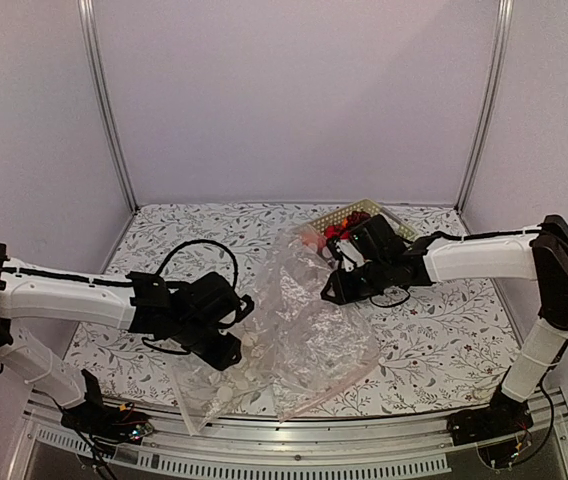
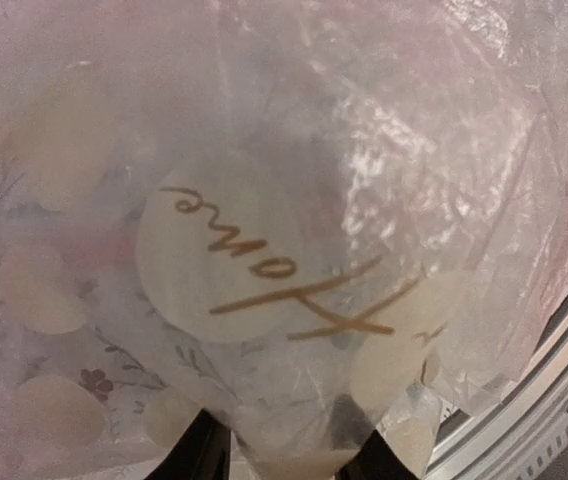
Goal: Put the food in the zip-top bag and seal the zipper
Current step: Pick up the zipper food storage bag at the center of the board.
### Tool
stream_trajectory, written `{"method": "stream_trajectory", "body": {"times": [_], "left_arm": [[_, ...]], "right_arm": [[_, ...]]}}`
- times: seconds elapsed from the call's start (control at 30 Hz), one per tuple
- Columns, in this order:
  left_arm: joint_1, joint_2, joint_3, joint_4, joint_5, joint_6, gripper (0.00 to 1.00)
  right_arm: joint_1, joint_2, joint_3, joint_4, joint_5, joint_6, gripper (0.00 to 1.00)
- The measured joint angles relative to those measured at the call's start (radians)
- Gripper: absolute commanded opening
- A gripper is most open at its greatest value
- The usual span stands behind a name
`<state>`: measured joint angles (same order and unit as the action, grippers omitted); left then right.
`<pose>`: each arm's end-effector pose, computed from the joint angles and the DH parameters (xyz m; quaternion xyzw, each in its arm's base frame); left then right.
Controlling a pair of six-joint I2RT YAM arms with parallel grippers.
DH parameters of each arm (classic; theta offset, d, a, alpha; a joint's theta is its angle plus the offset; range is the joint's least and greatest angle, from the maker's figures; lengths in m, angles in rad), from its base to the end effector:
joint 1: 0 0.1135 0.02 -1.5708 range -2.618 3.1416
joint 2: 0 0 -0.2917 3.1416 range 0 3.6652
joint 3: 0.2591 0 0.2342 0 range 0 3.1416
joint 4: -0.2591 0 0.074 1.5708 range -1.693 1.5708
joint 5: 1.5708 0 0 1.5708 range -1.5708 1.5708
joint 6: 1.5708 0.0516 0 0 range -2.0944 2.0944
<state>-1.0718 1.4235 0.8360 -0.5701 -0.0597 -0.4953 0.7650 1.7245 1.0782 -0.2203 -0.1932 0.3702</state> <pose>0.1220 -0.2174 0.2116 0.2722 0.9397 -0.1240 0.1659 0.2544 0.2580 0.2183 -0.2158 0.9096 0.2609 0.2408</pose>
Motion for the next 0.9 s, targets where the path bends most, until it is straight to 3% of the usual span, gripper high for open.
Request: {"method": "stream_trajectory", "body": {"times": [0.07, 0.23, 0.5, 0.73, 0.83, 0.9], "left_arm": [[-0.004, 0.017, 0.000, -0.002, -0.024, -0.005, 0.14], [-0.012, 0.022, 0.002, -0.013, -0.093, -0.012, 0.01], [0.006, -0.082, 0.116, -0.174, -0.229, 0.025, 0.00], [0.132, -0.277, 0.317, -0.308, -0.236, 0.113, 0.00], [0.158, -0.308, 0.372, -0.345, -0.195, 0.146, 0.00], [0.162, -0.317, 0.389, -0.359, -0.166, 0.160, 0.00]], "right_arm": [[0.015, 0.006, 0.009, 0.012, 0.016, 0.018, 0.19], [0.054, 0.030, 0.049, 0.050, 0.064, 0.066, 0.14], [0.081, 0.113, 0.130, 0.115, 0.149, 0.156, 0.14], [0.113, 0.249, 0.327, 0.200, 0.199, 0.187, 0.13], [0.118, 0.329, 0.434, 0.236, 0.183, 0.196, 0.21], [0.119, 0.398, 0.527, 0.254, 0.154, 0.201, 0.32]]}}
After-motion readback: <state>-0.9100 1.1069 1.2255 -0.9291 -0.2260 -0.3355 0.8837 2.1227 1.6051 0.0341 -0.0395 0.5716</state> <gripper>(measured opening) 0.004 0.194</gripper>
